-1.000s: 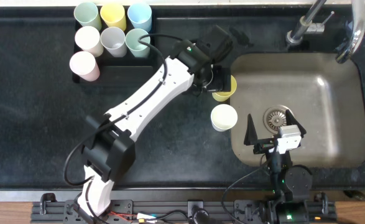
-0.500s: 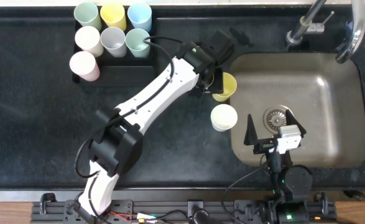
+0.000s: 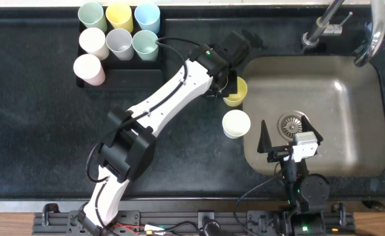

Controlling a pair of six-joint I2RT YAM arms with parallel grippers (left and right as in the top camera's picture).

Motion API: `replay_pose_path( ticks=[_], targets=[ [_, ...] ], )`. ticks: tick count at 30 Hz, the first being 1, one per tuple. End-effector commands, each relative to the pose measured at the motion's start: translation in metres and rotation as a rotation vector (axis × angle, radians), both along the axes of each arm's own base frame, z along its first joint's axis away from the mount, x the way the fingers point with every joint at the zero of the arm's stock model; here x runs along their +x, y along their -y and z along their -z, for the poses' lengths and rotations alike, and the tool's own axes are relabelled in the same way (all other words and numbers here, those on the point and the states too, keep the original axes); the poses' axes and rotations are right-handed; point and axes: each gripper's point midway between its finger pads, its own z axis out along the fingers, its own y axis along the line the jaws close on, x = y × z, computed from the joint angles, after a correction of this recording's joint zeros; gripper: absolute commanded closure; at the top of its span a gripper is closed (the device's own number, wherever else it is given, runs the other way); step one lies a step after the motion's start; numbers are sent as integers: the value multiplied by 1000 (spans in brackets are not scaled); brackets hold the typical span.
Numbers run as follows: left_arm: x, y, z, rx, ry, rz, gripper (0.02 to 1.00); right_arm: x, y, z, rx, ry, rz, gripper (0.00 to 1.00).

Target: Store Cups

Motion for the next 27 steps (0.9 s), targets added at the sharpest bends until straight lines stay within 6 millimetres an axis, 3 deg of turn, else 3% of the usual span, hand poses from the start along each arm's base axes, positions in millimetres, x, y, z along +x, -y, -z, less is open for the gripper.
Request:
replay_pose_path(
  ticks=[1, 5, 9, 14, 17, 22, 27],
  targets=[
    [2, 7, -4, -5, 20, 15, 985, 0, -1, 3, 0, 3, -6, 3],
    [3, 6, -13, -20, 27, -42, 985, 0, -1, 3, 0, 3, -7, 3],
    [19, -13, -54, -8, 149, -243, 985, 0, -1, 3, 0, 2, -7, 5],
    [34, -72, -128, -42, 326, -675, 985, 0, -1, 3, 0, 3, -7, 3],
    [35, -114, -155, -67, 358, -880, 985, 0, -1, 3, 0, 3, -6, 3],
    [29, -182, -169, -46, 328, -1130, 985, 0, -1, 3, 0, 3, -7, 5],
    [26, -240, -161, 4, 262, -1323, 985, 0, -1, 3, 0, 3, -7, 5]
  ],
)
